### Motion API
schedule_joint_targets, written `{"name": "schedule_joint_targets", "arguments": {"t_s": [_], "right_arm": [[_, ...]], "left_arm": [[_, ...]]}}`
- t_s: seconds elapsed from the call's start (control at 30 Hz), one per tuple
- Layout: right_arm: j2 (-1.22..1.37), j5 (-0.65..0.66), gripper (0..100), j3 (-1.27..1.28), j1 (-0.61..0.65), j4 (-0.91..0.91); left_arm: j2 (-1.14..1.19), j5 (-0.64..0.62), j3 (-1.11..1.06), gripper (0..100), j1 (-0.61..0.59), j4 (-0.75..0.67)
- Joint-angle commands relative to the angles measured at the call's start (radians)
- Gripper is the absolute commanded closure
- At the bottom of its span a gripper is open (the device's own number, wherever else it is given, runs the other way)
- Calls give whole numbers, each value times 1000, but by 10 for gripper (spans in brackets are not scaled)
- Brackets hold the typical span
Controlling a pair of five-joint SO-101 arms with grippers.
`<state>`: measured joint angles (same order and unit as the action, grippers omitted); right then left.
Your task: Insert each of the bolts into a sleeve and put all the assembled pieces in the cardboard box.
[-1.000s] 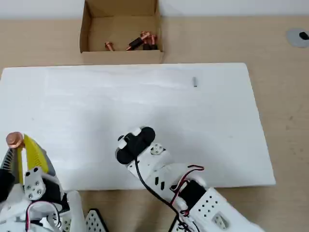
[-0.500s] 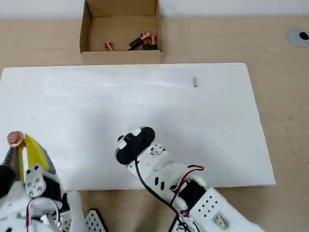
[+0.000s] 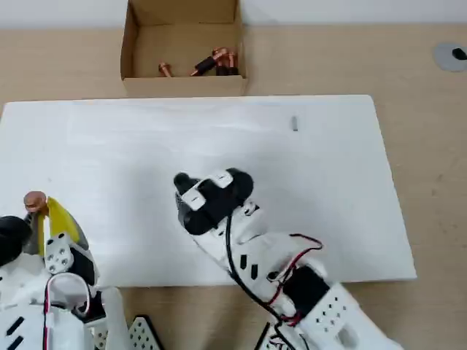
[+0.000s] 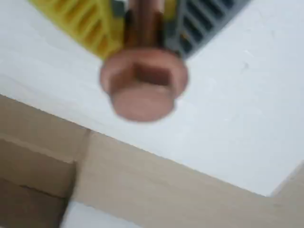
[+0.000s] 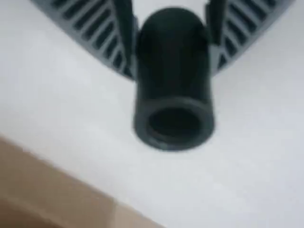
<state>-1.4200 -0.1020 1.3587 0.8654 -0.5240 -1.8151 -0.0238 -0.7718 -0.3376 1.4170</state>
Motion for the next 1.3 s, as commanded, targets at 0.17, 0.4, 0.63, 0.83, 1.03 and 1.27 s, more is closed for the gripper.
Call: {"name": "schedule_joint_targets", "arguments": {"t_s": [0.17, 0.4, 0.63, 0.83, 1.03, 1.27], "right_arm": [[-16, -23, 988, -108, 193, 5], [-16, -23, 988, -74, 191, 127], [-16, -28, 988, 53, 191, 253], [-16, -28, 988, 107, 191, 282], [-16, -28, 988, 125, 191, 281], [-16, -28, 988, 127, 191, 281]], "left_arm": [[-1, -101, -12, 994, 239, -130], [8, -48, -15, 994, 250, -324], [1, -35, -14, 994, 262, -384], [4, -34, -25, 995, 442, -376], [2, -43, -91, 995, 508, -384], [1, -104, -132, 995, 543, -376]]}}
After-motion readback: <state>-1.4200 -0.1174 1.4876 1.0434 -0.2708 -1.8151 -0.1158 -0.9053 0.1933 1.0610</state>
